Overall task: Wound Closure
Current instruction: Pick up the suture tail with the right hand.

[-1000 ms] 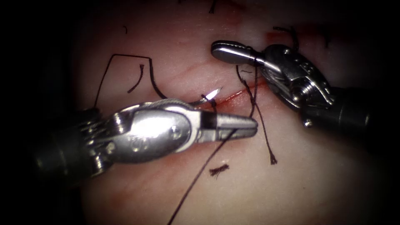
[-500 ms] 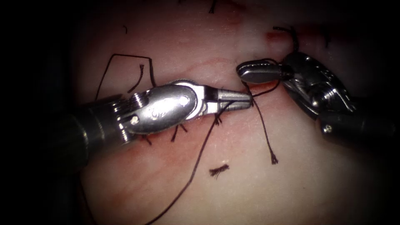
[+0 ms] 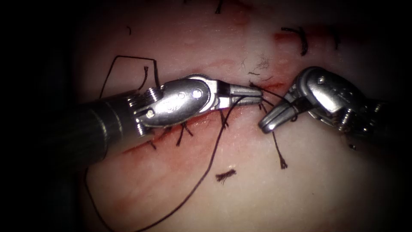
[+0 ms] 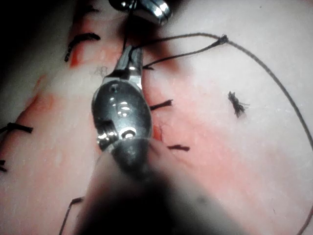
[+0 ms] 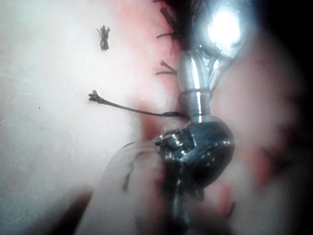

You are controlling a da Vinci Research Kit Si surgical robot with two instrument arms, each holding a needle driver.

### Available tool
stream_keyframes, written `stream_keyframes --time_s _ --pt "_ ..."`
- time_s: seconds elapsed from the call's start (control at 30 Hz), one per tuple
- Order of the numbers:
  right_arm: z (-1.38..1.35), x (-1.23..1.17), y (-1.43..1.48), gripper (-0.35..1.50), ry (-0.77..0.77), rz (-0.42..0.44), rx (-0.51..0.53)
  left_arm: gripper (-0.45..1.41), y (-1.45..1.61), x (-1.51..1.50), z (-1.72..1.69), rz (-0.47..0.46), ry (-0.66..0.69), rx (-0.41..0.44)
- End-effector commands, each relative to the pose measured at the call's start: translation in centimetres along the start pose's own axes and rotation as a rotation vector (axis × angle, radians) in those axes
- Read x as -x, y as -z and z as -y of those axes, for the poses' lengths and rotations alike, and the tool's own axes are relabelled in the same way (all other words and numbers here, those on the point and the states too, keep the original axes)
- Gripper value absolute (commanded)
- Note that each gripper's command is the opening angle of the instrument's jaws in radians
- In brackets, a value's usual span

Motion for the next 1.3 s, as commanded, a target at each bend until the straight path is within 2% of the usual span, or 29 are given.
stream_keyframes --time_s 0.03,0.07,0.1,0.23,0.37,0.4,0.43,0.5,0.53,0.57,0.63,0.67,0.7,0.8,0.87,0.93,1.3 --pt "-0.15 0.0 -0.05 -0.35 0.027 0.105 -0.051 -0.35 -0.07 0.02 0.06 -0.002 -0.003 0.002" --pt "-0.16 0.0 -0.07 -0.35 0.038 0.144 -0.072 -0.35 -0.08 0.02 0.06 -0.002 -0.003 0.004" --pt "-0.16 0.0 -0.07 -0.35 0.038 0.144 -0.072 -0.35 -0.08 0.02 0.06 -0.002 -0.003 0.004" --pt "-0.16 -0.01 -0.11 -0.32 0.077 0.293 -0.165 -0.35 -0.08 0.01 0.05 -0.007 -0.003 0.013" --pt "-0.12 -0.01 -0.14 -0.05 0.105 0.39 -0.209 -0.35 -0.04 -0.01 0.05 -0.007 -0.001 0.013" --pt "-0.12 -0.01 -0.14 -0.05 0.105 0.39 -0.209 -0.35 -0.04 -0.01 0.05 -0.007 -0.001 0.013" --pt "-0.09 0.0 -0.17 0.0 0.131 0.449 -0.232 -0.35 -0.02 -0.01 0.04 -0.006 -0.001 0.01" --pt "-0.06 0.0 -0.21 -0.01 0.157 0.496 -0.253 -0.35 0.01 -0.02 0.03 -0.006 -0.001 0.008" --pt "-0.04 0.0 -0.24 0.04 0.181 0.521 -0.261 -0.35 0.03 -0.02 0.02 -0.005 -0.001 0.007" --pt "0.0 -0.01 -0.29 0.14 0.201 0.555 -0.266 -0.35 0.05 -0.02 0.0 -0.003 0.005 0.001" --pt "0.07 -0.01 -0.37 0.22 0.241 0.603 -0.28 -0.35 0.07 -0.02 -0.02 -0.003 0.004 0.0" --pt "0.09 0.01 -0.41 0.36 0.254 0.652 -0.29 -0.35 0.07 -0.03 -0.03 -0.002 0.004 -0.002" --pt "0.09 0.01 -0.41 0.36 0.254 0.652 -0.29 -0.35 0.07 -0.03 -0.03 -0.002 0.004 -0.002" --pt "0.11 0.04 -0.44 0.61 0.274 0.689 -0.296 -0.35 0.07 -0.03 -0.04 -0.001 0.004 -0.003" --pt "0.12 0.07 -0.44 0.64 0.285 0.709 -0.307 -0.35 0.07 -0.03 -0.04 -0.002 0.004 -0.002" --pt "0.12 0.1 -0.44 0.76 0.284 0.734 -0.313 -0.35 0.08 -0.03 -0.05 -0.002 0.004 -0.002" --pt "0.21 0.22 -0.43 0.73 0.304 0.825 -0.41 -0.35 0.12 -0.04 -0.07 -0.001 0.016 -0.005"
